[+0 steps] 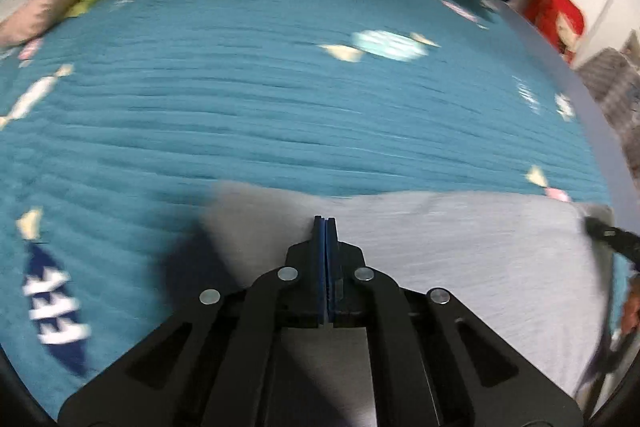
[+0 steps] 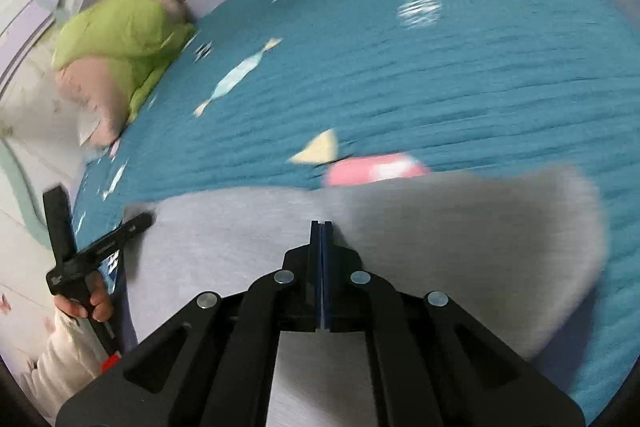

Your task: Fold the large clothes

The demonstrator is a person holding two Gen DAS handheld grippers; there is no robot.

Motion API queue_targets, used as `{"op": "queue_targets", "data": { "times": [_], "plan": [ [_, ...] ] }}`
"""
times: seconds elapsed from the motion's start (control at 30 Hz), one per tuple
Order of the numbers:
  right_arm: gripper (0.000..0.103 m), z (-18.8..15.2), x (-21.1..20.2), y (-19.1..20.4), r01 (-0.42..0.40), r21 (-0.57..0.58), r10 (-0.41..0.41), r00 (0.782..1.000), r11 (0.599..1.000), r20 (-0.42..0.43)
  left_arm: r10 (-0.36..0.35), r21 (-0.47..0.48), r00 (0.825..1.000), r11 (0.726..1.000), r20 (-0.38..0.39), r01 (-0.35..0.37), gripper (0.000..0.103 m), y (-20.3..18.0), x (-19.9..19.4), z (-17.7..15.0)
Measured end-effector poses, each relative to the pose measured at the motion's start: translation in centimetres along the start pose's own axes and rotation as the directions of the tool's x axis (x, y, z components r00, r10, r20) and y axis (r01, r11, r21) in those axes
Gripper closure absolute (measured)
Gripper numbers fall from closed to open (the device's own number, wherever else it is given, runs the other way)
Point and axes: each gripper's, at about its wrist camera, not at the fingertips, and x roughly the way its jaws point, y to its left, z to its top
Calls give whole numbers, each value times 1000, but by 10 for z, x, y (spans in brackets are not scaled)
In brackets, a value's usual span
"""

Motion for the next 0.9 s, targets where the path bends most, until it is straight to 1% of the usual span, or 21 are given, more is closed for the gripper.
{"op": "queue_targets", "data": {
  "times": [0.03,0.07,0.13,0.17,0.2,0.23,0.27,0.3,0.33,0.37,0.43,0.53,0.6,0.63,0.77,0.83,0.87,0.9],
  "plan": [
    [103,1,-3,-9,90,-9,-90,996,996,15,17,-17,1000,1000,2,-17,101,5,-3,1],
    [103,1,-7,-18,92,18,-93,996,996,14,47,-23,999,999,5,-46,101,8,-5,2],
    [103,1,-17,-39,30,144,-32,999,989,12,63,-13,998,998,6,-63,101,8,-11,3],
    [103,0,-26,-42,28,165,-33,999,986,27,84,6,996,996,19,-84,100,4,-16,3],
    [102,-2,-34,-40,50,148,-57,997,988,42,104,21,994,994,35,-105,99,0,-21,3],
    [97,-4,-42,-34,74,126,-82,995,989,62,129,26,990,991,63,-131,97,-5,-29,4],
    [97,-4,-48,-26,58,118,-69,994,991,89,122,21,990,992,72,-124,97,-8,-32,4],
    [97,-5,-52,-22,18,118,-30,994,993,102,82,8,994,997,76,-83,97,-12,-38,5],
    [97,-7,-55,-10,-23,114,10,993,993,116,65,1,995,998,81,-65,97,-16,-42,3],
    [97,-8,-54,-1,-41,105,27,992,994,124,58,2,994,998,88,-59,97,-21,-46,2],
    [97,-12,-51,23,-96,74,87,988,993,125,38,39,995,998,95,-42,97,-38,-52,-1],
    [97,-27,-40,72,-193,17,191,978,981,80,-5,96,997,995,71,-2,97,-64,-54,-11],
    [97,-34,-29,94,-222,-18,223,974,975,49,-22,128,998,992,55,14,97,-78,-53,-21],
    [97,-41,-19,106,-237,-36,238,971,971,17,-25,145,999,989,38,20,97,-85,-51,-28],
    [97,-62,8,127,-240,-65,235,969,969,-70,-32,179,999,983,-15,34,97,-98,-39,-51],
    [97,-69,18,123,-211,-63,203,974,976,-104,-15,179,999,984,-40,22,97,-98,-33,-62],
    [98,-73,23,113,-188,-51,182,977,981,-113,-4,180,999,984,-46,12,97,-96,-30,-66],
    [103,-74,24,104,-190,-35,185,976,981,-114,8,185,999,983,-41,0,98,-93,-29,-70]
  ]
}}
